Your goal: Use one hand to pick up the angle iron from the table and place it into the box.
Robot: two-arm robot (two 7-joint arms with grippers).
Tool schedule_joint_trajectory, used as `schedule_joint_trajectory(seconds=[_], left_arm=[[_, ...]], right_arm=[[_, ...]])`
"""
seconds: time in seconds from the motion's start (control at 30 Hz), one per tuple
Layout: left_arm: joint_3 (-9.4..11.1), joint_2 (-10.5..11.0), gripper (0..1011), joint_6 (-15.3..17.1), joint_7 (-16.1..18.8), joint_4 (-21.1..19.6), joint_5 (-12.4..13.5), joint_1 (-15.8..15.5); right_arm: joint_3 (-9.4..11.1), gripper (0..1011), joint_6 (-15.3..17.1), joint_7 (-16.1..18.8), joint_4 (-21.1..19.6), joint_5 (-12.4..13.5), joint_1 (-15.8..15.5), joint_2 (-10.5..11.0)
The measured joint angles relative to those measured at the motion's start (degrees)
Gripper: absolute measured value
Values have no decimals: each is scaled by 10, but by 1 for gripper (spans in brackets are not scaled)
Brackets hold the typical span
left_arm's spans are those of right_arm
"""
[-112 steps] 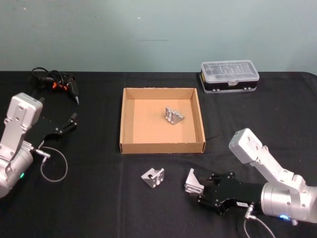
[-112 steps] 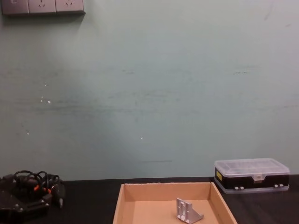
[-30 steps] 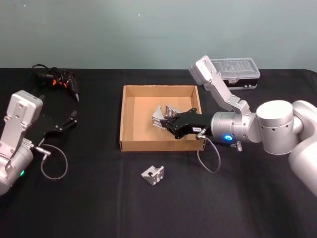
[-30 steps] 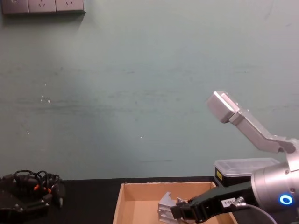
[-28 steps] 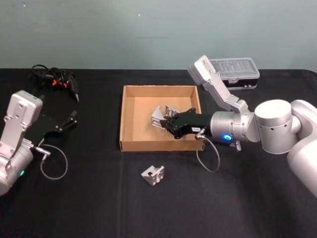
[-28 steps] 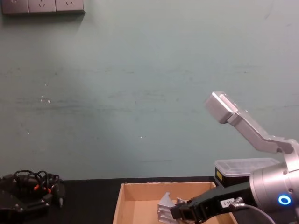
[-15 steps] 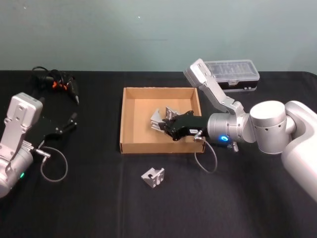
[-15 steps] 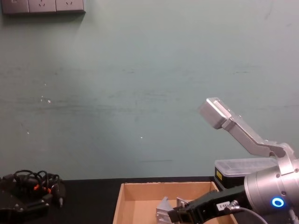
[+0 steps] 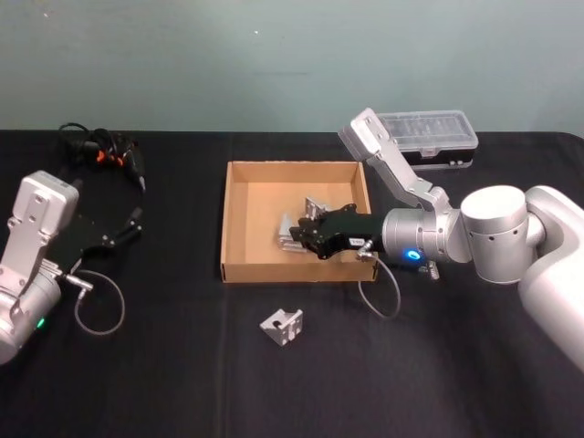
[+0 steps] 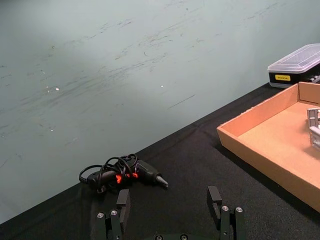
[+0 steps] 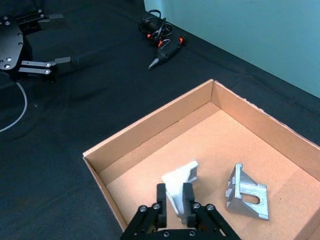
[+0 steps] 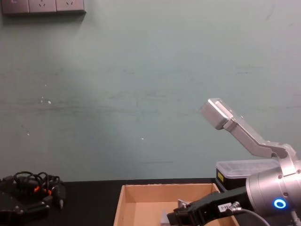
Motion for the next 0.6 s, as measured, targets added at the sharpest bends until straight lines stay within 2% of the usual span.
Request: schedule_joint_trajectory(seconds=[0.17,0.3,0.43,0.5,0.53,0.6], left_arm=[[0,0,1011,0,0,0,0,0],[0,0,1011,0,0,0,0,0],[0,0,1011,0,0,0,0,0],[0,0,1011,0,0,0,0,0],[0,0,1011,0,0,0,0,0],[0,0,1011,0,0,0,0,0]], right_arm=[[0,341,0,-1,-1,0,0,0],[0,438,0,-1,-1,0,0,0],[0,603,0,-1,-2,0,-1,1],[0,643,1,-1,-2,0,-1,1],[0,702,1,-1,-2,0,-1,1],[0,741,1,-2,-2,0,-1,1]])
